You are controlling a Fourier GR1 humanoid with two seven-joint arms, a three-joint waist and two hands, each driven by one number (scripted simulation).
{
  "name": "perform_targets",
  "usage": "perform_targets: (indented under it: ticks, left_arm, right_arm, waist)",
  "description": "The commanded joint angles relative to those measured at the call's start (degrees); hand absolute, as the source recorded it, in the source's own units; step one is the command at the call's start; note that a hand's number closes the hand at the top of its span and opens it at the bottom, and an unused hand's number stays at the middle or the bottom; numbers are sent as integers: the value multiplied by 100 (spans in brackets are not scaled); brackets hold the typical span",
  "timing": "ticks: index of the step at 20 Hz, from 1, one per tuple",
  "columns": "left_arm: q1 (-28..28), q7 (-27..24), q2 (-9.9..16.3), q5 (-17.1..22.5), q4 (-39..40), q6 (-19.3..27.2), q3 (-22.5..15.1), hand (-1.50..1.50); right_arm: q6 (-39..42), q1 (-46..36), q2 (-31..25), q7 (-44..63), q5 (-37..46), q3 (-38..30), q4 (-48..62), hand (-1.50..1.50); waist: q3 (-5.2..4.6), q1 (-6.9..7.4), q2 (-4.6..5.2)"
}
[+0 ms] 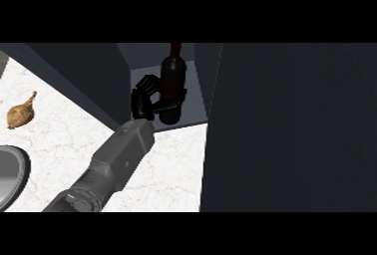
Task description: Pick up the wine, place it into the cabinet and close the cabinet
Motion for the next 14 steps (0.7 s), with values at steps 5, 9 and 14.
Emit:
perform_targets:
  ticks: [5, 9, 14]
  left_arm:
    - [-545, 262, -1, 105, 49, 345, -64, 150]
    - [-592, 338, -1, 166, 114, 267, -23, 150]
    - [-916, 610, -1, 236, 231, 479, 46, 150]
  right_arm:
    - [16, 269, 41, -65, -77, -52, -186, -150]
    - [115, 326, -68, -105, -83, -172, -133, -150]
    - [154, 302, -81, -106, -68, -128, -90, -150]
  waist:
    - [16, 61, 30]
    - [13, 155, 44]
    - [10, 145, 66]
